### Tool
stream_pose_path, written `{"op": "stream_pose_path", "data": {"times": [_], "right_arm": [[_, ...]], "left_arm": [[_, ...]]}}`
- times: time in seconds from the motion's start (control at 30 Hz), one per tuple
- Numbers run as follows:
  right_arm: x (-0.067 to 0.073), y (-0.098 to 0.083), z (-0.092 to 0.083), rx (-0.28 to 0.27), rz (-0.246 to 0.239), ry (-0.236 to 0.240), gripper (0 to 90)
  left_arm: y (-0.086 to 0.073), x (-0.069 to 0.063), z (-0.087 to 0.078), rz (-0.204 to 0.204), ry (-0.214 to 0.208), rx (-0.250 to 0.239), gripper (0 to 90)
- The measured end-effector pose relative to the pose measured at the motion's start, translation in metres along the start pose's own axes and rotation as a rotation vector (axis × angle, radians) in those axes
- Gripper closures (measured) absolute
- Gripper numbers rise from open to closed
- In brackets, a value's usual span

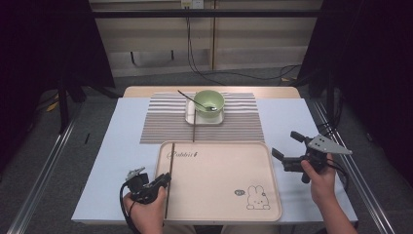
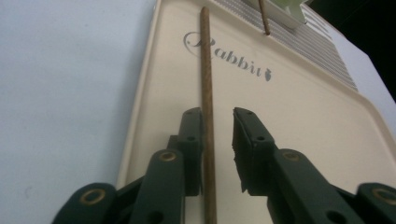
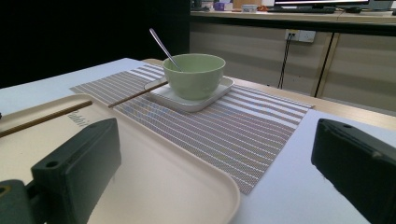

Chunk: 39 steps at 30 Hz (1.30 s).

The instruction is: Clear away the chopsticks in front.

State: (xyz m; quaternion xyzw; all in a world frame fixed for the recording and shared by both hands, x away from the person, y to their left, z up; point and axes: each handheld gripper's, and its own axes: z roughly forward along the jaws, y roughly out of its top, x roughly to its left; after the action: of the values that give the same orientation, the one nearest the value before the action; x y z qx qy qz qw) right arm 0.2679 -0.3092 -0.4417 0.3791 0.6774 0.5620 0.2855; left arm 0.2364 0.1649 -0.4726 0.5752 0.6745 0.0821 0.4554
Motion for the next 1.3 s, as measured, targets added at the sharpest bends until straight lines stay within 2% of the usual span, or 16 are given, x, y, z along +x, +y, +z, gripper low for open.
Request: {"op": "stream_pose_path", "data": {"times": [0.07, 0.27, 0.33, 0.4, 0.43, 0.5, 0.57, 0.67, 0.73, 0.87, 0.93, 1.0, 1.03, 1.07, 1.17, 1.3], "right_arm": [[0.0, 0.0, 0.0, 0.001, 0.003, 0.003, 1.2], [0.0, 0.0, 0.0, 0.002, -0.007, 0.002, 1.2], [0.0, -0.001, 0.0, 0.006, -0.007, 0.003, 1.2], [0.0, -0.001, 0.001, 0.01, -0.005, 0.005, 1.2], [0.0, -0.001, 0.001, 0.007, -0.004, 0.006, 1.2], [0.0, -0.001, 0.001, 0.009, -0.006, 0.005, 1.2], [0.0, -0.001, 0.001, 0.007, -0.007, 0.007, 1.2], [0.0, -0.001, 0.001, 0.008, -0.006, 0.007, 1.2], [0.0, 0.0, 0.0, 0.011, -0.009, 0.009, 1.2], [0.0, 0.0, 0.0, 0.009, -0.009, 0.01, 1.2], [0.001, 0.0, 0.0, 0.01, -0.008, 0.009, 1.2], [0.0, 0.0, 0.001, 0.008, -0.011, 0.01, 1.2], [0.001, 0.0, 0.001, 0.01, -0.012, 0.009, 1.2], [0.001, 0.0, 0.001, 0.01, -0.012, 0.009, 1.2], [0.001, 0.0, 0.001, 0.007, -0.012, 0.005, 1.2], [0.001, -0.001, 0.002, 0.009, -0.013, 0.012, 1.2]], "left_arm": [[0.005, -0.001, 0.001, 0.034, 0.003, 0.004, 69.6], [0.018, -0.004, 0.003, 0.041, -0.016, -0.02, 63.0], [0.022, -0.004, 0.005, 0.092, -0.006, -0.023, 61.2], [0.026, -0.004, 0.007, 0.07, -0.029, -0.026, 58.4], [0.031, -0.003, 0.01, 0.1, -0.03, -0.037, 56.6], [0.033, -0.004, 0.012, 0.094, -0.038, -0.044, 52.8], [0.04, -0.004, 0.016, 0.125, -0.04, -0.064, 47.3], [0.045, -0.005, 0.017, 0.144, -0.044, -0.069, 48.0], [0.05, -0.005, 0.019, 0.143, -0.059, -0.08, 40.8], [0.059, -0.007, 0.024, 0.16, -0.061, -0.091, 36.1], [0.067, -0.009, 0.028, 0.191, -0.073, -0.095, 29.1], [0.069, -0.009, 0.029, 0.183, -0.076, -0.096, 27.3], [0.071, -0.01, 0.031, 0.18, -0.099, -0.106, 25.9], [0.074, -0.01, 0.033, 0.202, -0.095, -0.1, 25.9], [0.079, -0.012, 0.038, 0.196, -0.114, -0.103, 22.1], [0.087, -0.017, 0.049, 0.224, -0.12, -0.086, 19.2]]}}
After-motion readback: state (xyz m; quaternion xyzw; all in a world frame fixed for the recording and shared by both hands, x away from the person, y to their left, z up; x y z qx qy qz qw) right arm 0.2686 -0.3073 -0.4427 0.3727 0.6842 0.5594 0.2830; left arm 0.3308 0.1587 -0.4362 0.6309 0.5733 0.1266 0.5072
